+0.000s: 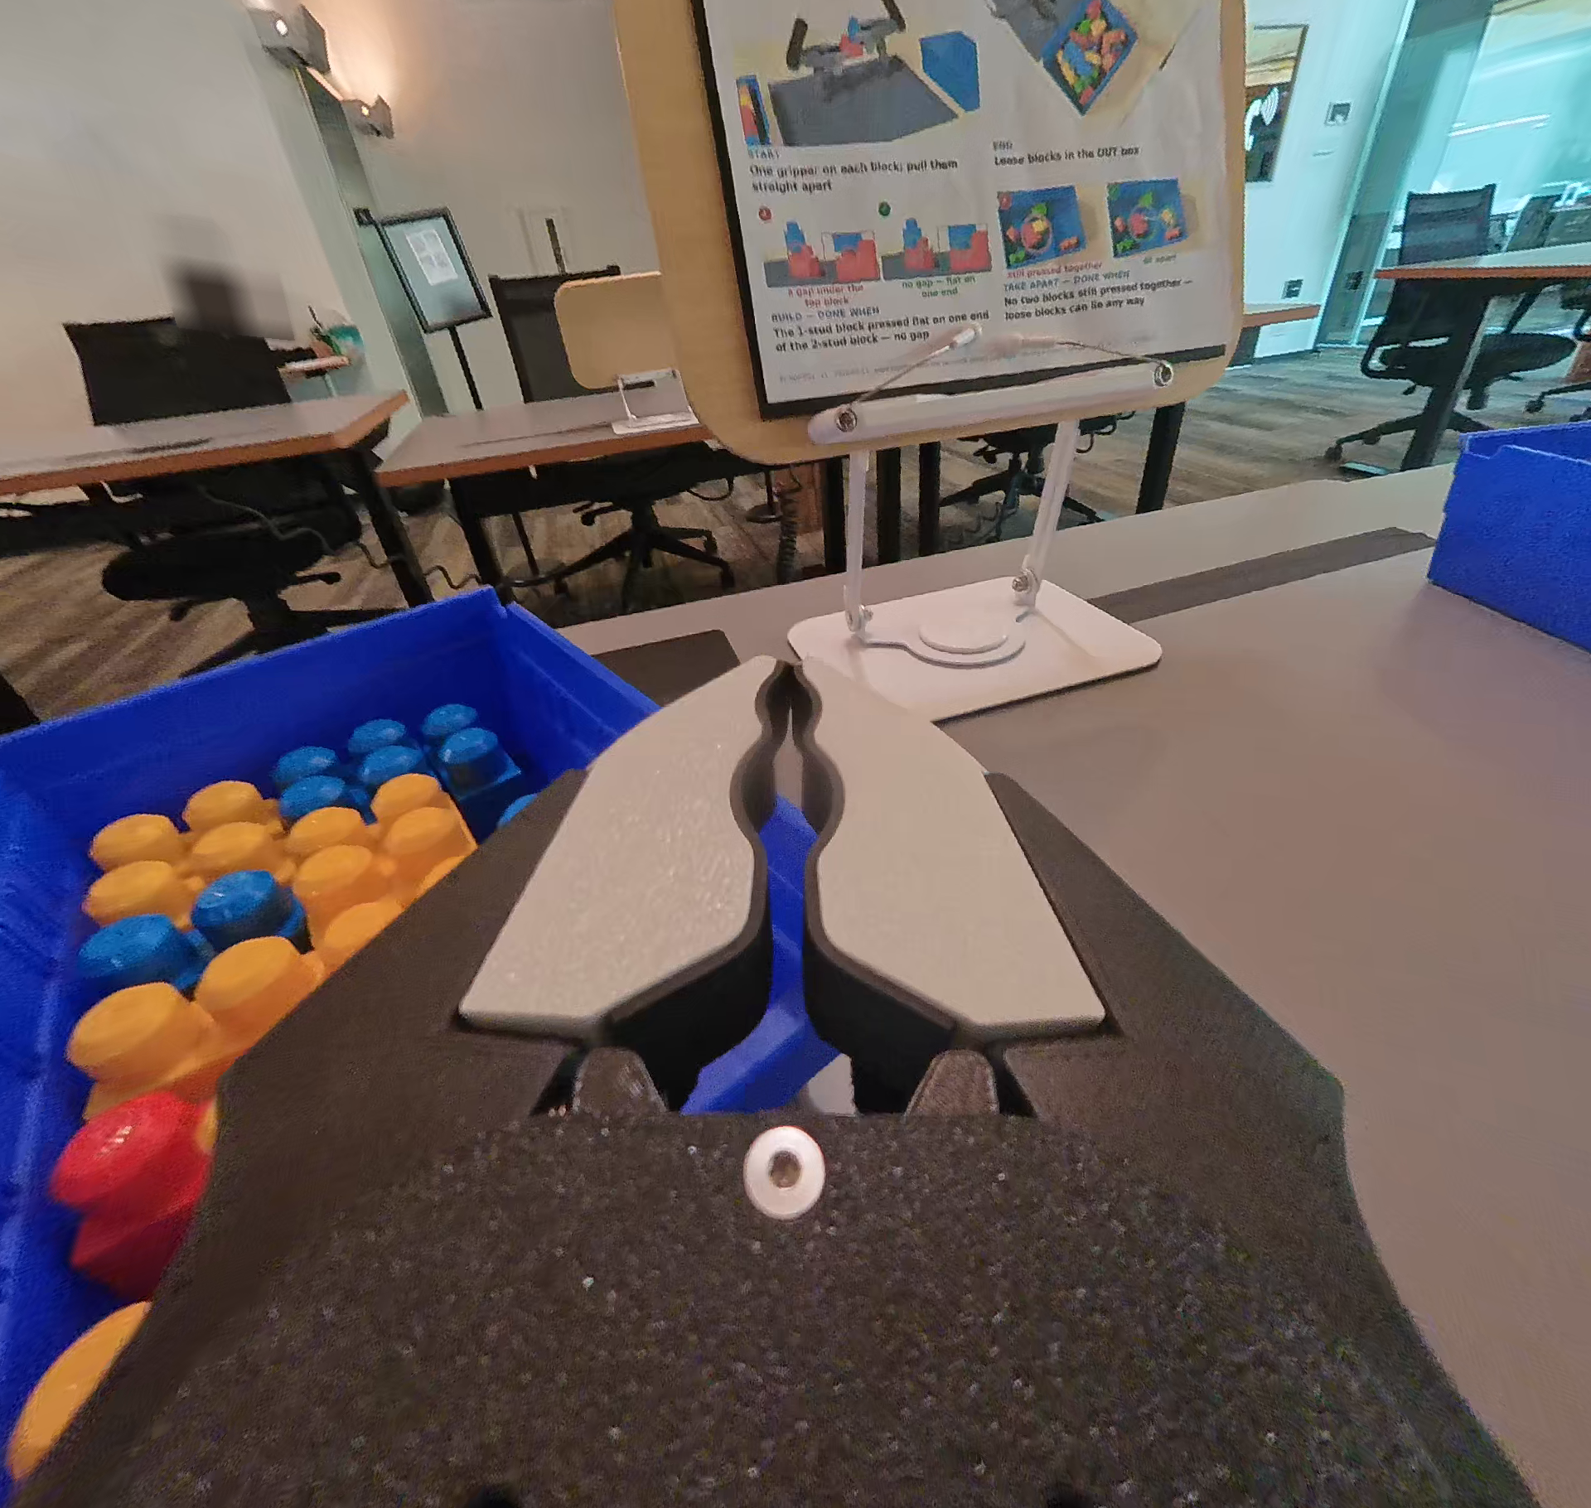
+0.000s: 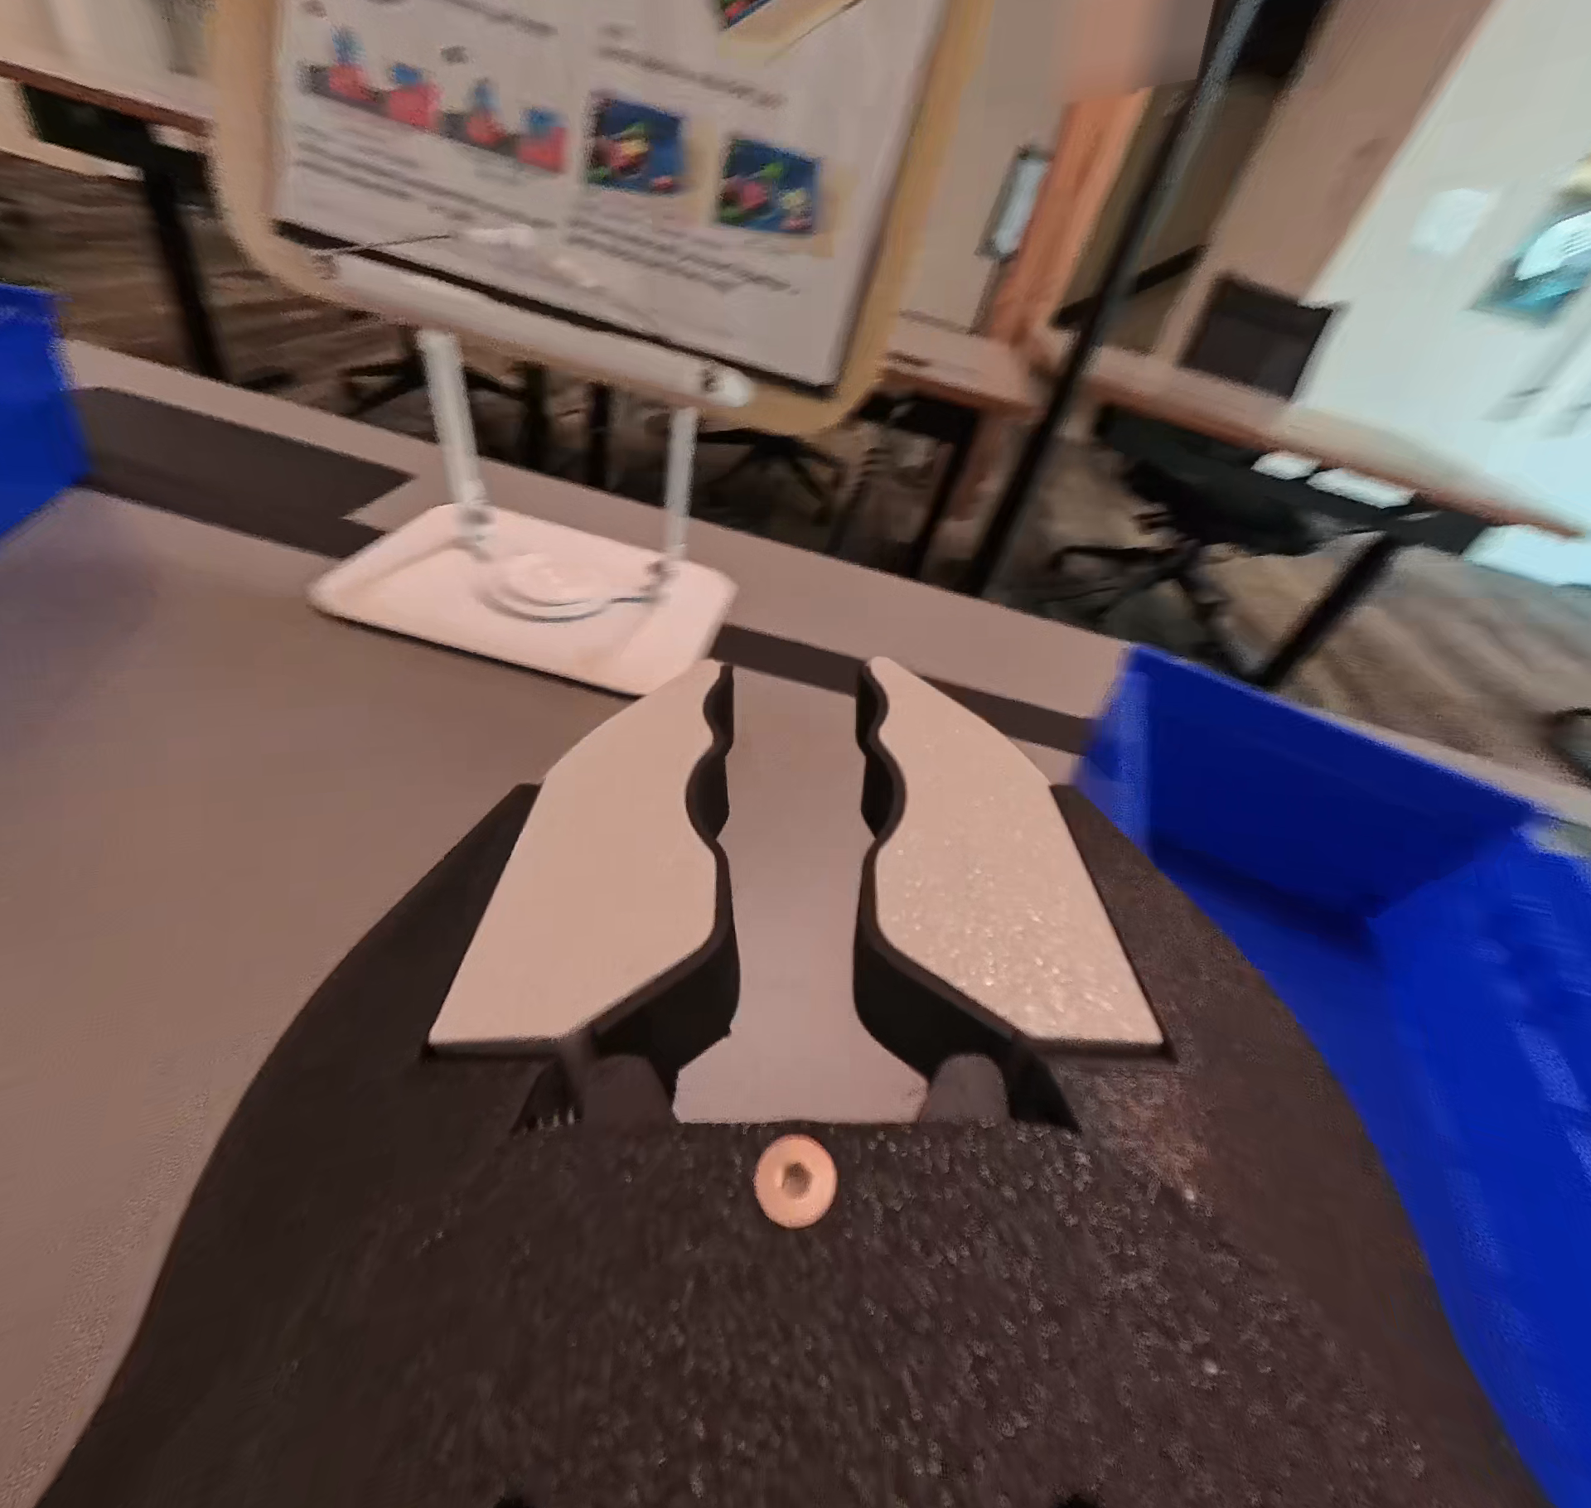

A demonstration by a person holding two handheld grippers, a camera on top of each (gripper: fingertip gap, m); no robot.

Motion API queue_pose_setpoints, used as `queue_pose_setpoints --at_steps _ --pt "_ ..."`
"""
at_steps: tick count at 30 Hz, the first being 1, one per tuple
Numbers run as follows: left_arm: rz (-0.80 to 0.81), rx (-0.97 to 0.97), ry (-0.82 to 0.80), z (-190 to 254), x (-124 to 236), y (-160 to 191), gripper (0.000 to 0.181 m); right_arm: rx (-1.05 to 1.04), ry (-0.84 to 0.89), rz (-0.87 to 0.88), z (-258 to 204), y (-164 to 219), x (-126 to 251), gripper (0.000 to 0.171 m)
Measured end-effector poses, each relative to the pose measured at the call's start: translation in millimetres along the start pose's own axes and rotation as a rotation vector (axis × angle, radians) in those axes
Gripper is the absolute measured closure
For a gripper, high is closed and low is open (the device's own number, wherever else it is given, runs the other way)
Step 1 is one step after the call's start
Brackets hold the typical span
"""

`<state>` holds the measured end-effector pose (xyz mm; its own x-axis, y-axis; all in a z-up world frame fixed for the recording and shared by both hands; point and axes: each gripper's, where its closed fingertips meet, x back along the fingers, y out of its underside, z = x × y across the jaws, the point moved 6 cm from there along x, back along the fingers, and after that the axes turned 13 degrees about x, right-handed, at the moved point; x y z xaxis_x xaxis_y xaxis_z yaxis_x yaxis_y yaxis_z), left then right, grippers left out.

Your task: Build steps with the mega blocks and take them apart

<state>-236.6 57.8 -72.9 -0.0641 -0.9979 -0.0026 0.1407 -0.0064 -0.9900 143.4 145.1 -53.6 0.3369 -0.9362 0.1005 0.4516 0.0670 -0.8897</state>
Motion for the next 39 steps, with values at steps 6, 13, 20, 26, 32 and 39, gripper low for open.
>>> queue_pose_setpoints --at_steps 6,13,20,26,32,39 --pt "-0.018 0.02 0.026 0.5 -0.6 -3.1 0.181 0.015 0.108 -0.252 64.4 61.9 38.9 0.119" --pt "-0.099 0.04 0.066 5.9 -5.5 6.7 0.181 -0.019 -0.08 -0.476 40.0 113.1 33.3 0.133" --pt "-0.113 0.036 0.071 6.6 -6.5 8.3 0.181 0.075 -0.029 -0.475 33.0 110.6 18.3 0.159" --pt "-0.103 0.025 0.053 3.6 -5.0 6.3 0.181 0.14 -0.065 -0.476 23.3 101.9 -6.1 0.154" --pt "-0.117 0.037 0.005 -8.0 -2.4 5.8 0.181 0.106 0.031 -0.313 30.3 71.8 7.2 0.149" --pt "-0.11 0.026 -0.058 -22.1 -1.2 3.9 0.181 0.002 -0.216 -0.022 -12.1 -14.2 -4.4 0.148"
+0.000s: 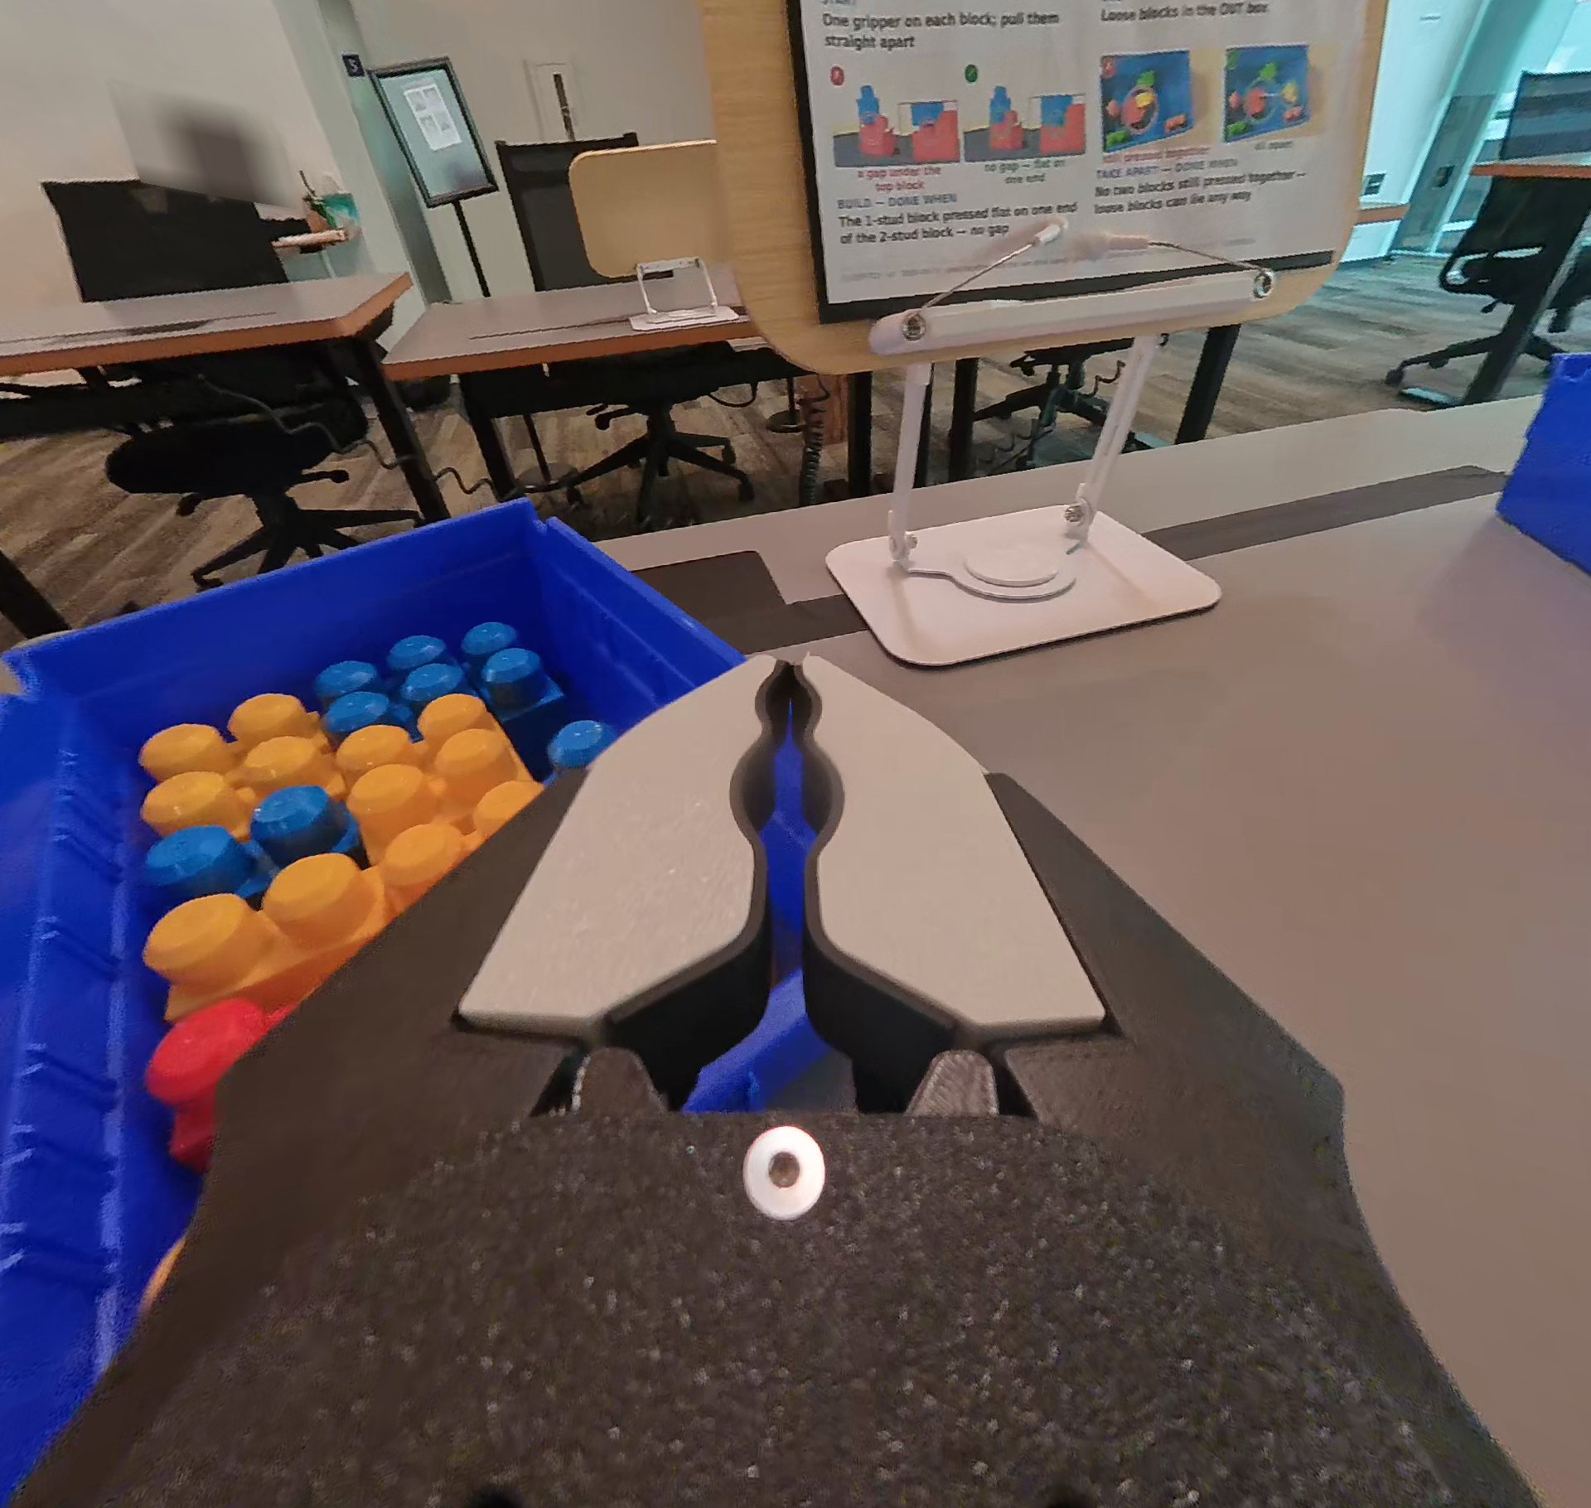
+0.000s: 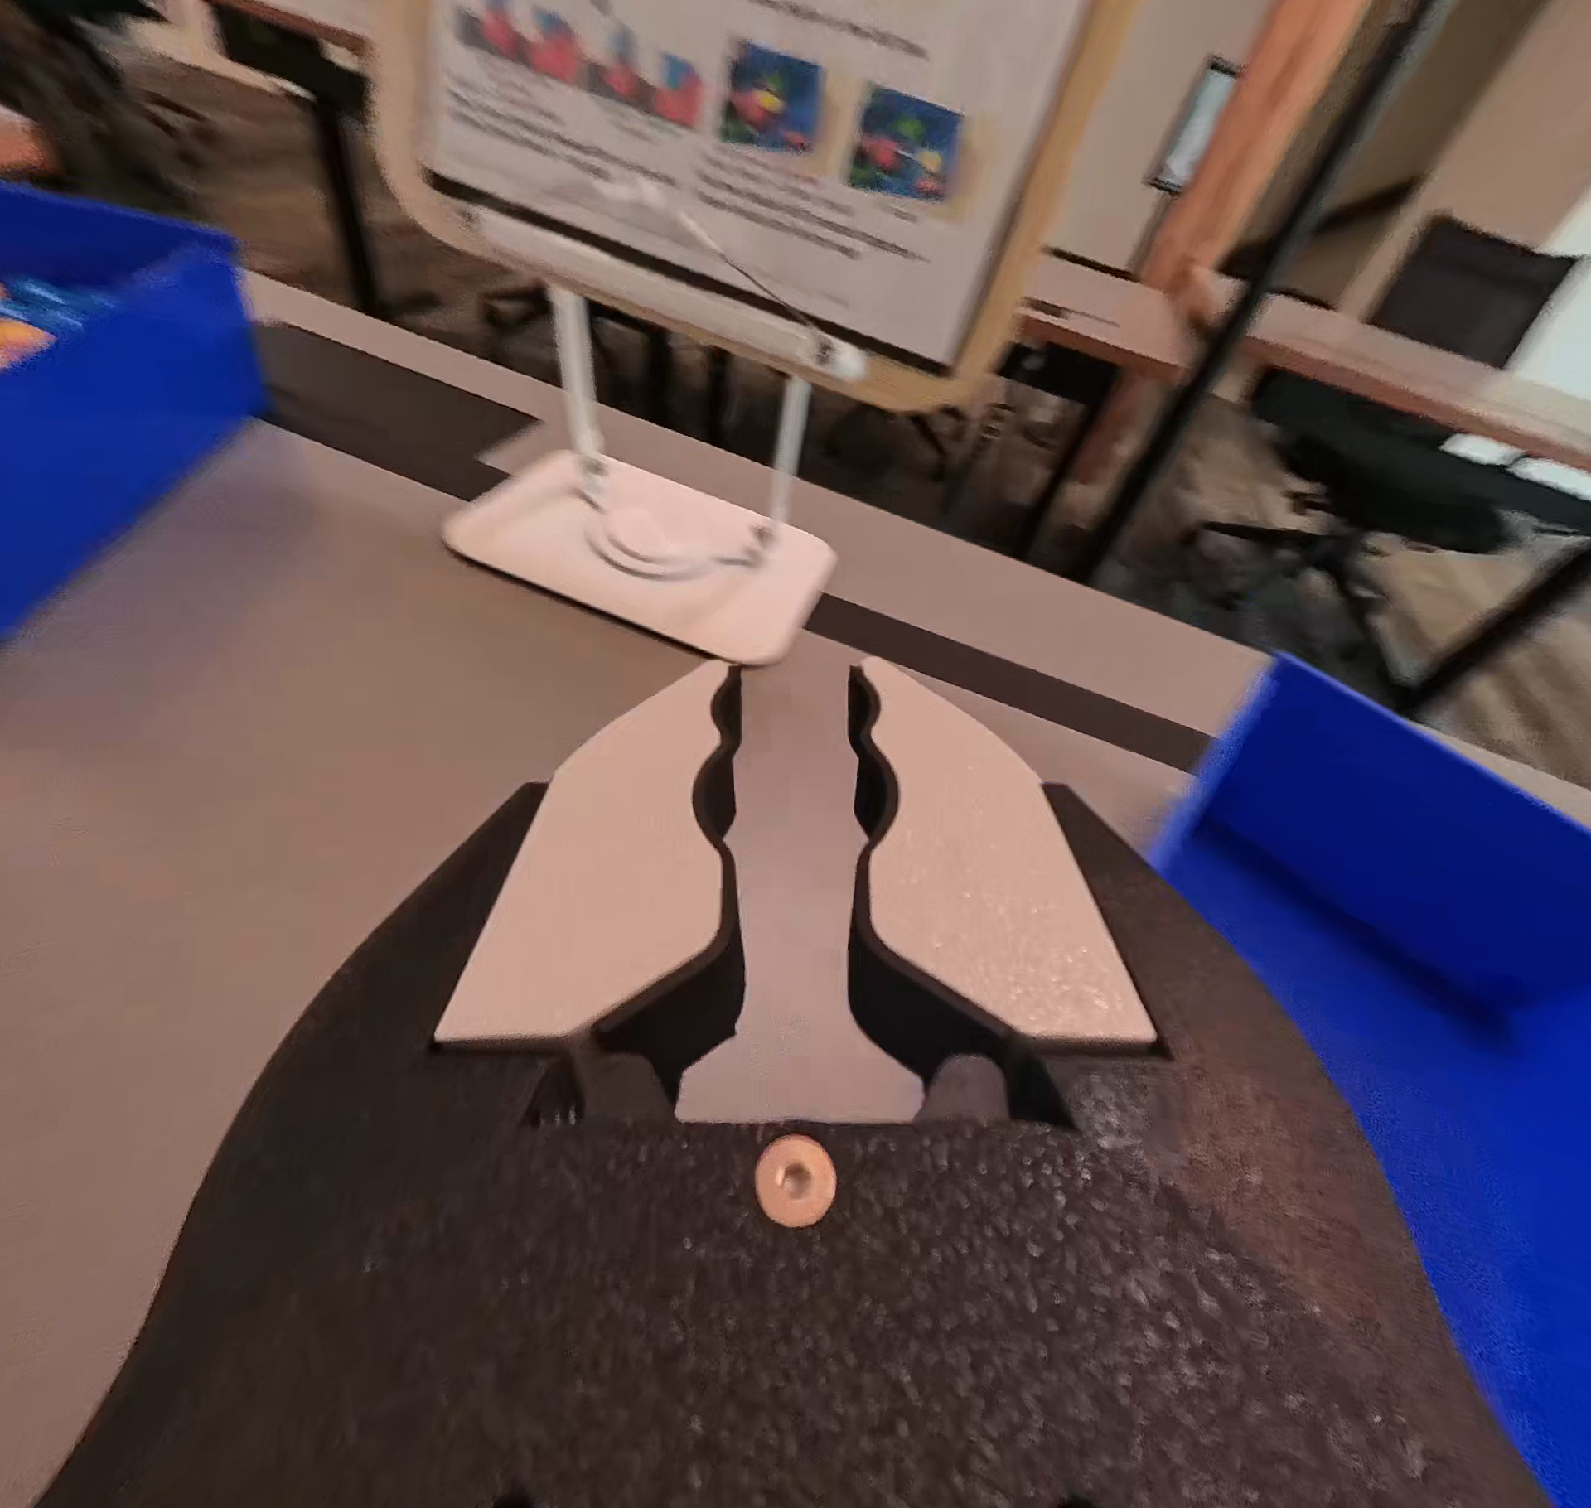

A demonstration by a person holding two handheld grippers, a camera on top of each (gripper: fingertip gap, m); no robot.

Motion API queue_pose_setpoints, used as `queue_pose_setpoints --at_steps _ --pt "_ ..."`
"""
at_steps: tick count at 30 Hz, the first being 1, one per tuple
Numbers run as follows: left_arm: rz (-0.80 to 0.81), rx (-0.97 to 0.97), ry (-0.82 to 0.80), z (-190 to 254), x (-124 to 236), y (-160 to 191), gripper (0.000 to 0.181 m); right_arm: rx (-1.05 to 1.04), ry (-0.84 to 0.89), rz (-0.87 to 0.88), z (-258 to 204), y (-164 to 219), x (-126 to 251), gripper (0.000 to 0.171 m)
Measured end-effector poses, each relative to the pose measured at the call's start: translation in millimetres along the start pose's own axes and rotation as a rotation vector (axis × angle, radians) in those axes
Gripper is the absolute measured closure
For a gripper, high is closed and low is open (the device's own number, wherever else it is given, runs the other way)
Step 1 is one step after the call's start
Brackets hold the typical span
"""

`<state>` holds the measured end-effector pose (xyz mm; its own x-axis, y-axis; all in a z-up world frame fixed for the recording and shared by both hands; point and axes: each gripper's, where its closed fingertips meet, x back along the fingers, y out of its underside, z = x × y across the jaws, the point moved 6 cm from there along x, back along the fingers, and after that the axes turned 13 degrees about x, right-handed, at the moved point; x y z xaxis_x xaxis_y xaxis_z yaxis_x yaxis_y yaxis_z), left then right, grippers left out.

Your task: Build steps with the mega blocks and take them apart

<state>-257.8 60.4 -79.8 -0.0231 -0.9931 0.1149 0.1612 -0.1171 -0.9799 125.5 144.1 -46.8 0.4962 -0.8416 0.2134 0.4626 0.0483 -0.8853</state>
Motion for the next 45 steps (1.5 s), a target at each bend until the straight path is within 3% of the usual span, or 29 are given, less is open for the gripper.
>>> queue_pose_setpoints --at_steps 3,6,10,20,27,33,35,45 --pt "0.002 -0.036 -0.055 -10.5 0.6 -0.4 0.181 -0.065 -0.141 0.141 -22.2 -17.6 -26.5 0.148" --pt "-0.005 -0.035 -0.092 -23.2 1.9 -1.1 0.181 -0.101 -0.21 0.226 -42.6 -2.3 -49.1 0.151" --pt "-0.068 -0.021 -0.121 -40.8 2.1 2.0 0.181 0.002 -0.246 0.18 -60.2 27.5 -57.6 0.155" --pt "-0.116 0.011 -0.171 -67.0 9.3 -12.0 0.172 0.028 -0.283 0.143 -67.4 29.5 -56.9 0.157" --pt "-0.454 -0.268 -0.029 -73.5 -27.2 -30.8 0.17 -0.026 -0.322 0.128 -68.7 30.6 -57.5 0.158" --pt "-0.928 -0.563 0.031 -114.6 -69.1 5.2 0.162 -0.052 -0.374 0.104 -75.8 33.8 -58.3 0.159" --pt "-0.99 -0.623 0.028 -128.1 -78.4 11.3 0.157 -0.057 -0.389 0.094 -78.4 34.5 -58.1 0.159" --pt "-1.09 -0.547 0.111 -140.8 -116.2 5.0 0.155 -0.062 -0.441 0.083 -87.2 33.5 -55.7 0.159"
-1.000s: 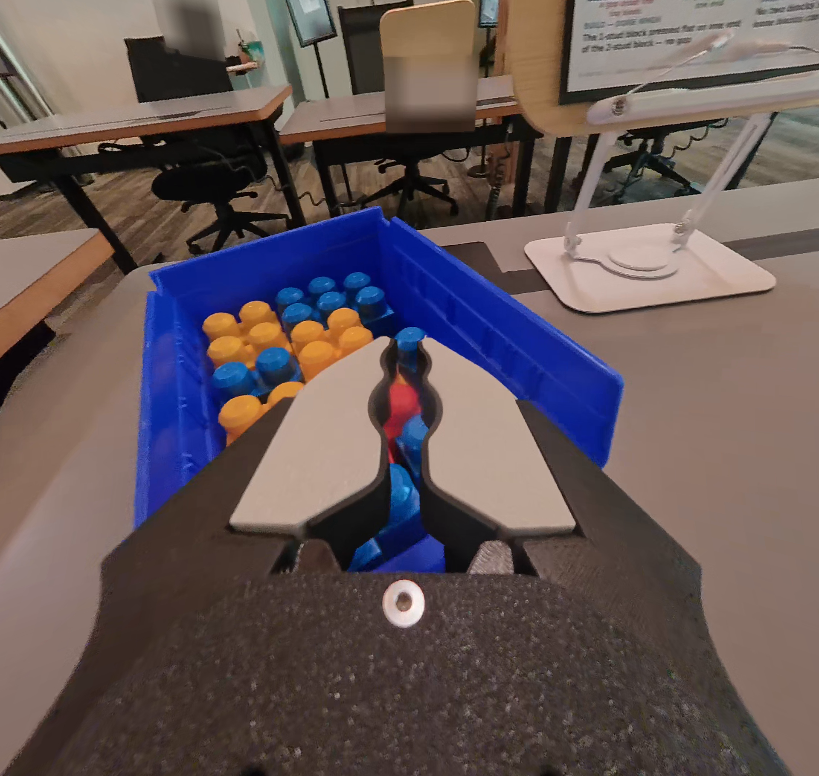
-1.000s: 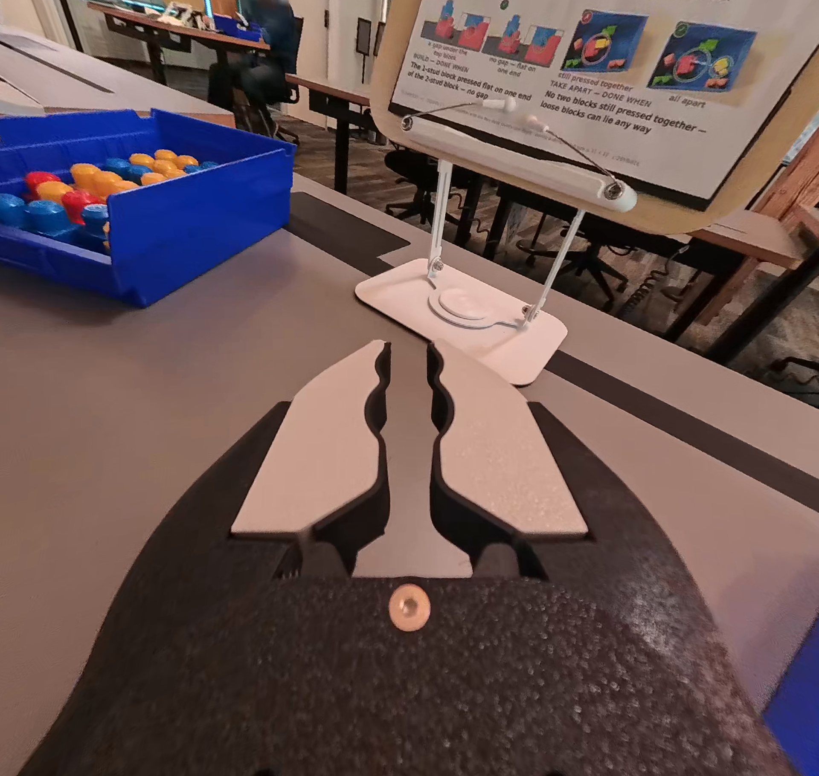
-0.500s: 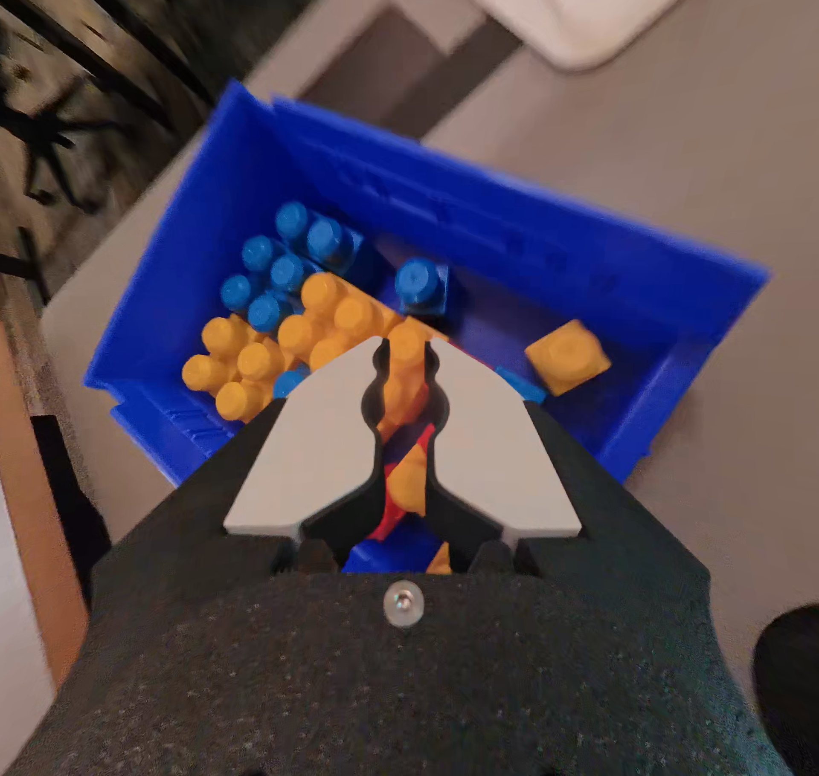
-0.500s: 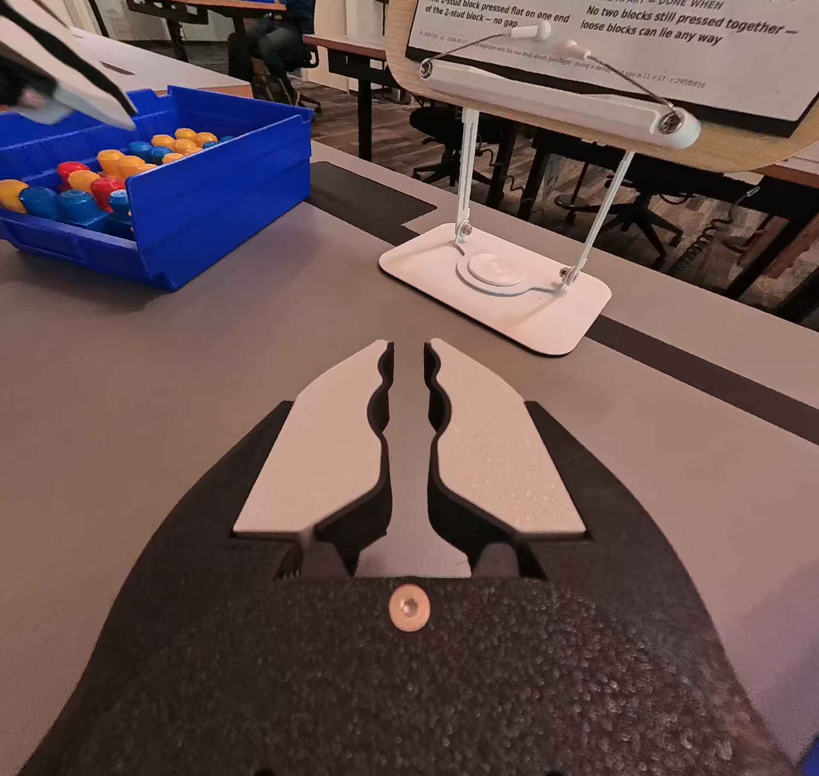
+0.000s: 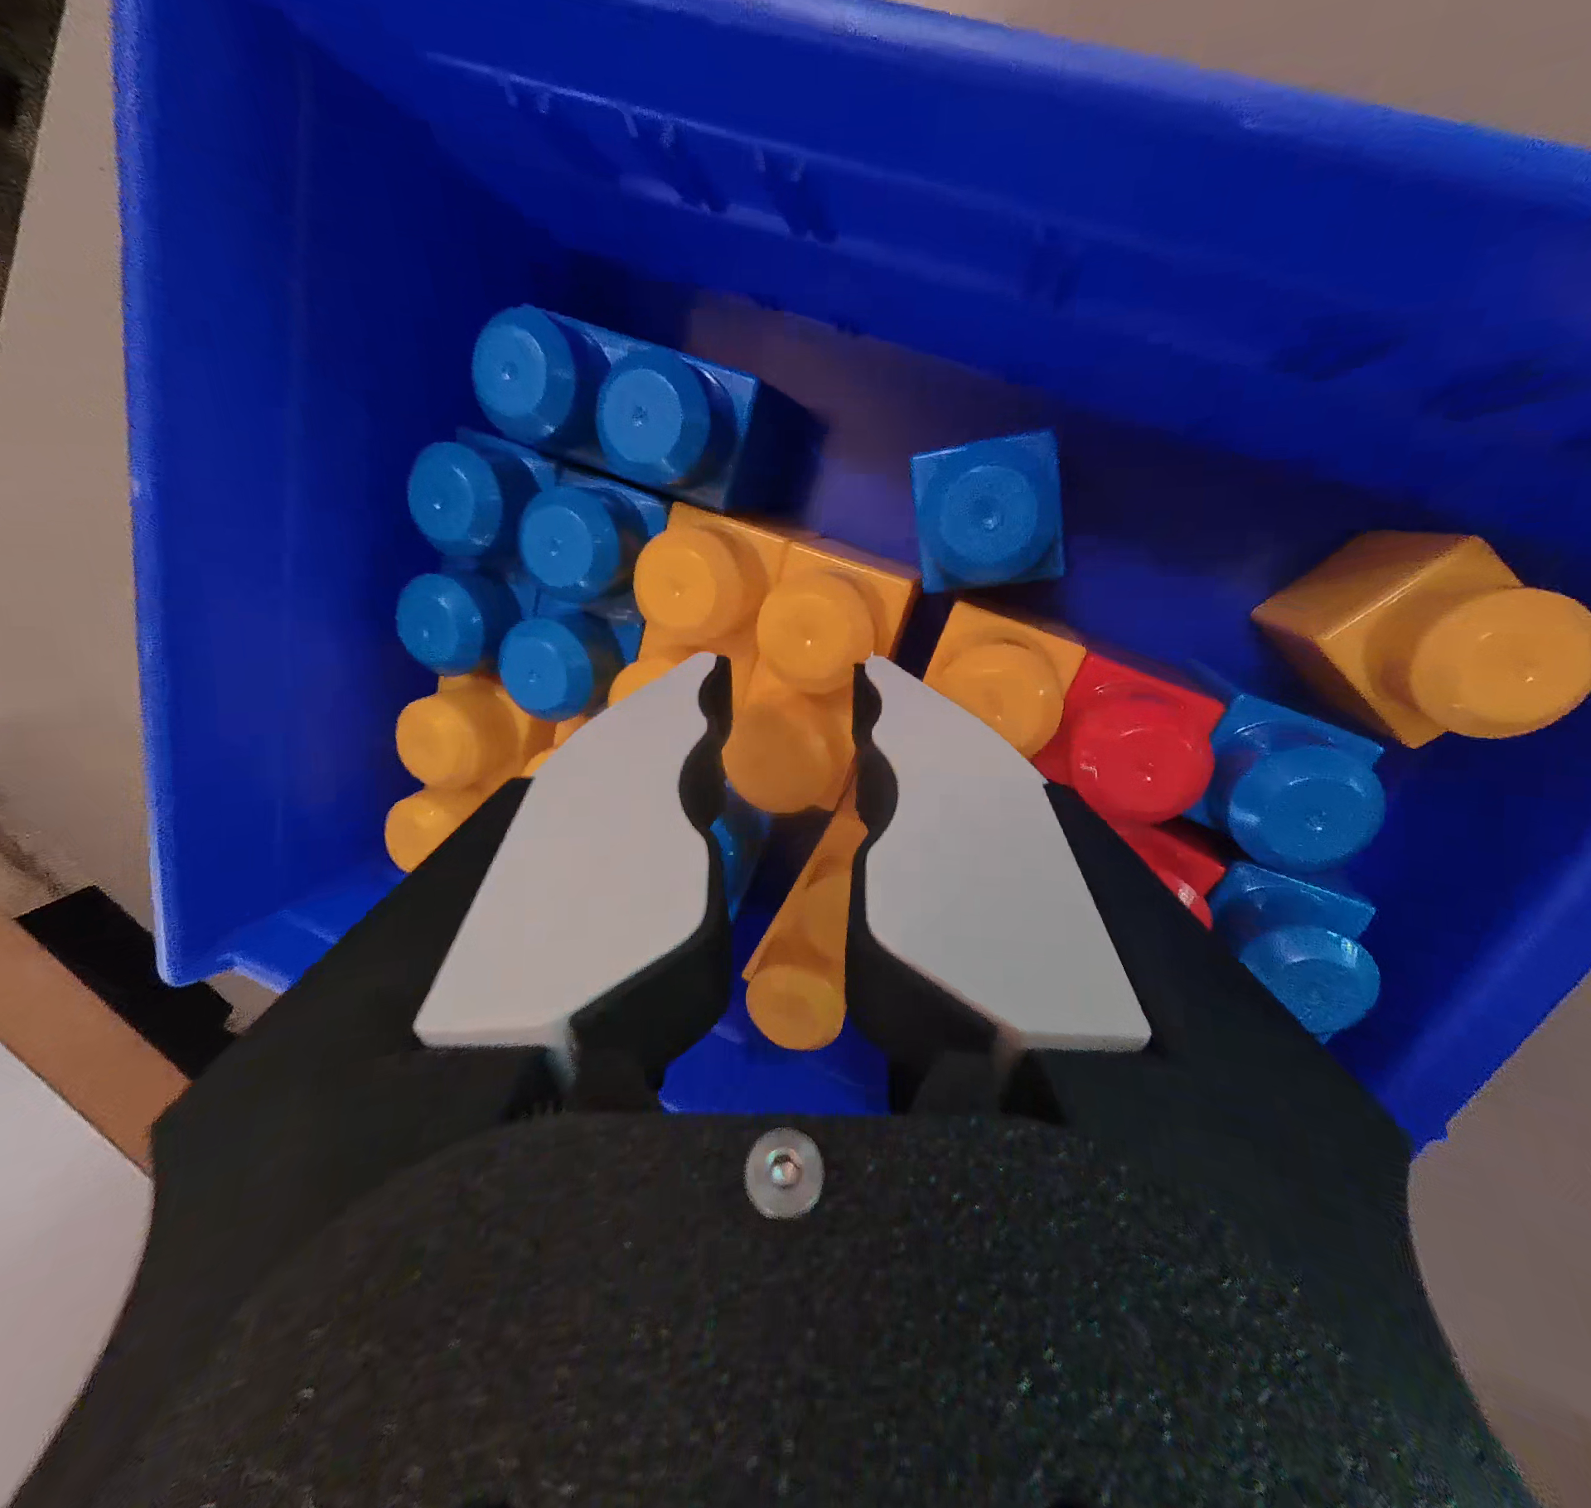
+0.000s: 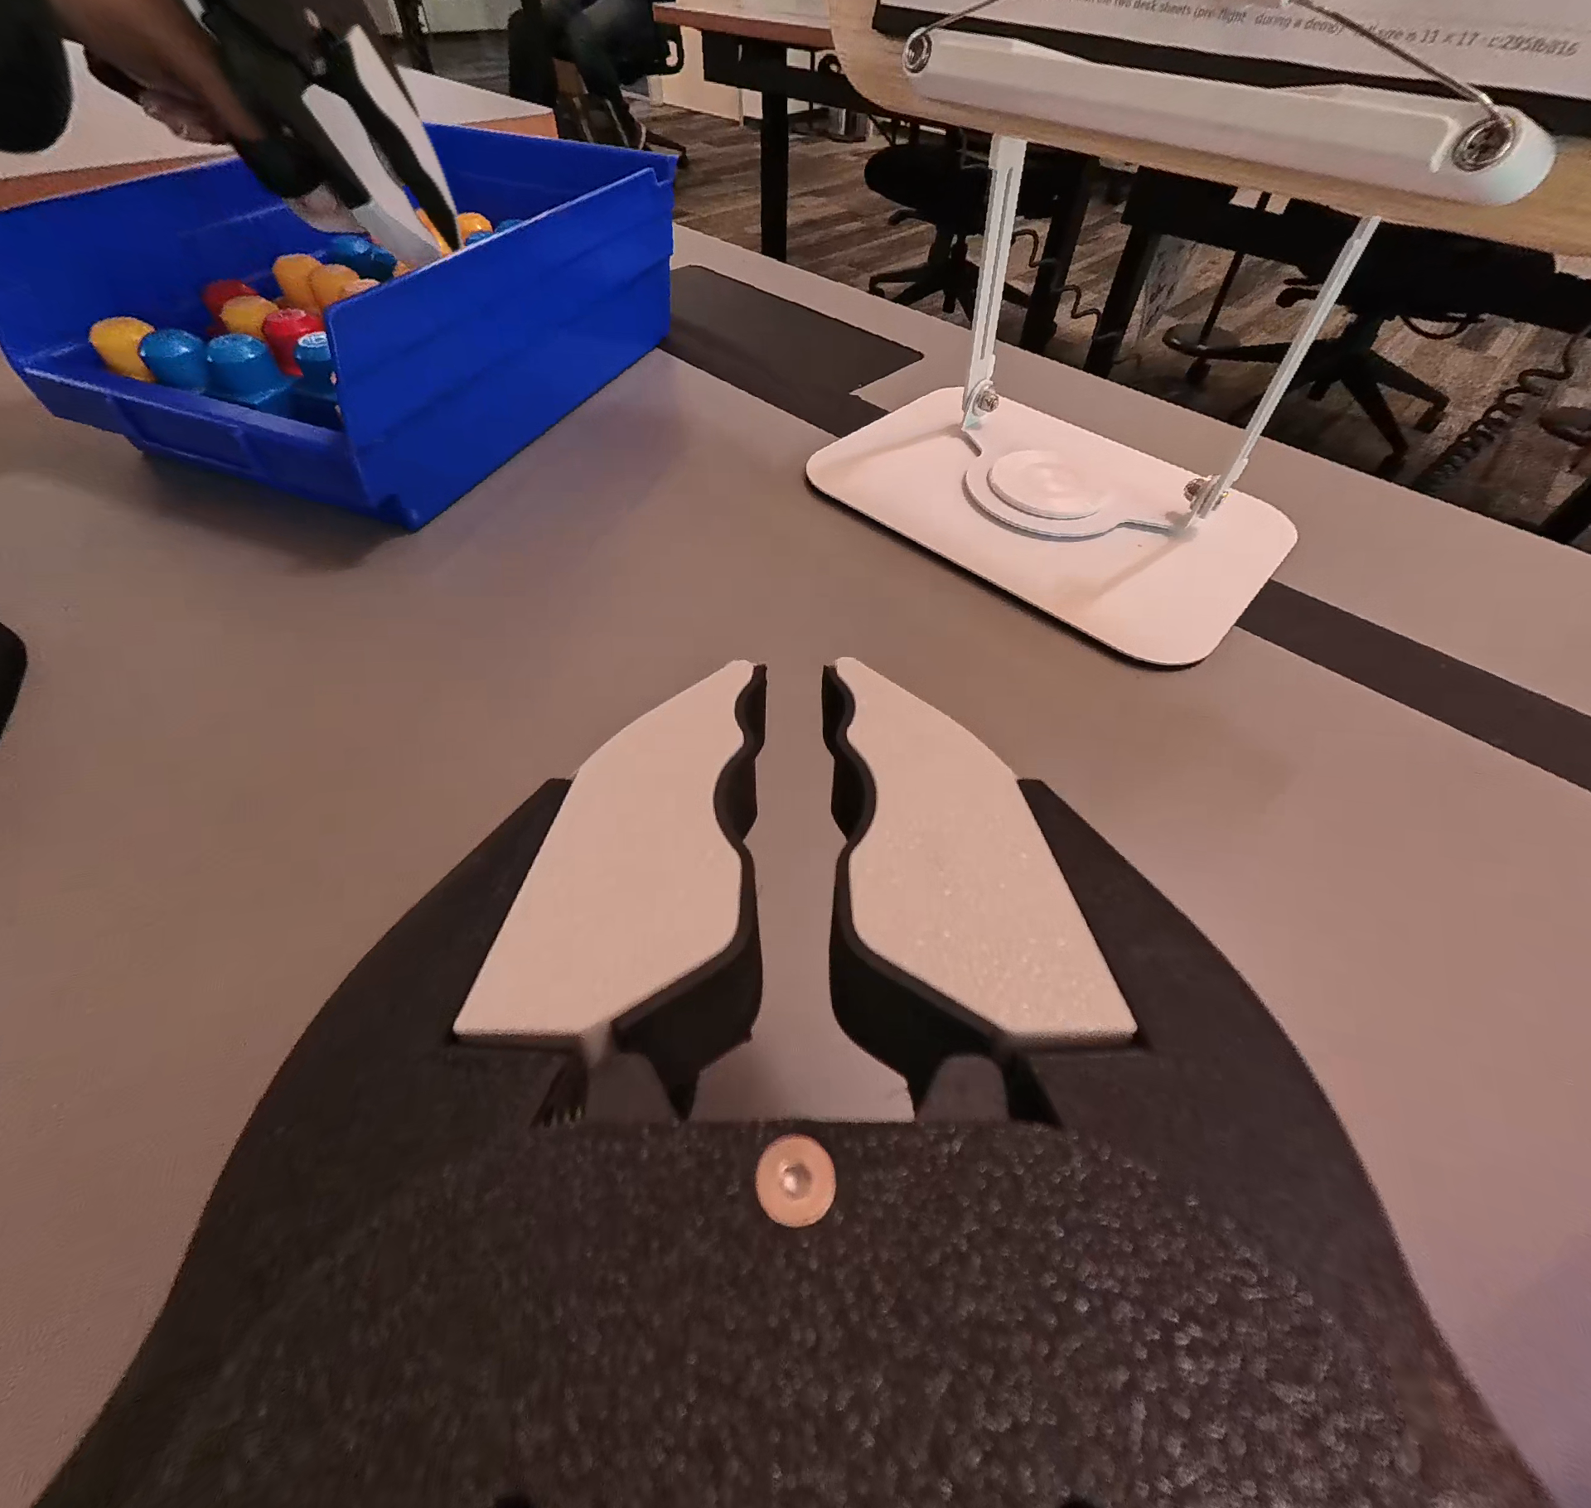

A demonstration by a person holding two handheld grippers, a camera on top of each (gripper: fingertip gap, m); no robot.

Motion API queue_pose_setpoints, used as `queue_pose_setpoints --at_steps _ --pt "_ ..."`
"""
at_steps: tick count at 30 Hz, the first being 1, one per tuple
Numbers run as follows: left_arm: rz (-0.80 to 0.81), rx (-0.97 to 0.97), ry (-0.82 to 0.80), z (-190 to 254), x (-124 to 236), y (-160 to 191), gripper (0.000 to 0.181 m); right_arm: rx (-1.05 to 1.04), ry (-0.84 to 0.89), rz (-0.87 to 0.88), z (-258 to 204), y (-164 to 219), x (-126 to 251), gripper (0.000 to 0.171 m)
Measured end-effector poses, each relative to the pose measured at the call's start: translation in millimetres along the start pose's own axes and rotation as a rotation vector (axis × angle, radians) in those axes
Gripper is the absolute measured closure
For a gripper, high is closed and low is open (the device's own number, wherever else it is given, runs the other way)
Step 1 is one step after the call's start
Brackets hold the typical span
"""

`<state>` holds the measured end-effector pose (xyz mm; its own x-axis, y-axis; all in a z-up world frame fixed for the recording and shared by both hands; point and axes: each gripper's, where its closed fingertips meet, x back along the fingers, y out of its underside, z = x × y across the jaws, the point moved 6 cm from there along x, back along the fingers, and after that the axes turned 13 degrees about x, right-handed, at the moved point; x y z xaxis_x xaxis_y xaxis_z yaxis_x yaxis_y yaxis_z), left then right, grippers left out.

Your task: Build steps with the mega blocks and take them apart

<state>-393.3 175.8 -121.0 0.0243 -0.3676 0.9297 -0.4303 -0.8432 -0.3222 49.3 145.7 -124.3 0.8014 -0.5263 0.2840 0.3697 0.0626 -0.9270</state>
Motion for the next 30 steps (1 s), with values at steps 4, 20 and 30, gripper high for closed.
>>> queue_pose_setpoints --at_steps 4,20,30 --pt "-0.041 -0.002 0.046 -1.7 -1.4 -3.7 0.154 -0.013 -0.008 -0.006 0.4 1.0 -0.3 0.159" --pt "-0.044 -0.01 0.087 7.7 -15.9 -7.0 0.153 -0.02 -0.021 -0.016 -1.0 2.3 -0.7 0.159" --pt "0.105 -0.06 0.06 14.3 28.9 -11.6 0.152 -0.025 -0.03 -0.012 -2.7 2.7 -0.9 0.159"
